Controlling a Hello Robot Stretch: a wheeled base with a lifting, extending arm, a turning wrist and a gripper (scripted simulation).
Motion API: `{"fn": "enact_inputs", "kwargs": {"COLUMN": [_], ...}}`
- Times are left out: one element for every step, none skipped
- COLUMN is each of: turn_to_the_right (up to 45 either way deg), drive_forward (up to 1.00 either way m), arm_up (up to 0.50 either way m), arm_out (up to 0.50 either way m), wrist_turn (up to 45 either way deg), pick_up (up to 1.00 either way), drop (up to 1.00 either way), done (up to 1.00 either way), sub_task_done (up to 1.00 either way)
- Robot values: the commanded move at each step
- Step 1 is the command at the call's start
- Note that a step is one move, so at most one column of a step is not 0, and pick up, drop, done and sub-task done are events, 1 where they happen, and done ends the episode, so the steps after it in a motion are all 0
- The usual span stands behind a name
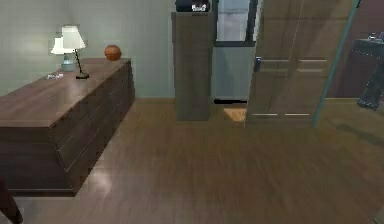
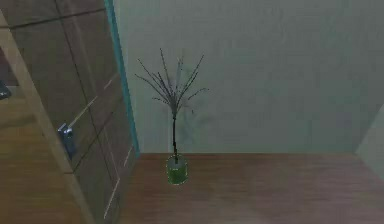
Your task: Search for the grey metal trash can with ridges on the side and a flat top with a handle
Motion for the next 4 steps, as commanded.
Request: {"fn": "enact_inputs", "kwargs": {"turn_to_the_right": [9.0, 0.0, 36.0, 0.0], "drive_forward": [0.0, 0.9, 0.0, 0.4], "arm_up": [0.0, 0.0, 0.0, 0.0], "arm_out": [0.0, 0.0, 0.0, 0.0], "wrist_turn": [0.0, 0.0, 0.0, 0.0], "pick_up": [0.0, 0.0, 0.0, 0.0], "drop": [0.0, 0.0, 0.0, 0.0], "done": [0.0, 0.0, 0.0, 0.0], "sub_task_done": [0.0, 0.0, 0.0, 0.0]}}
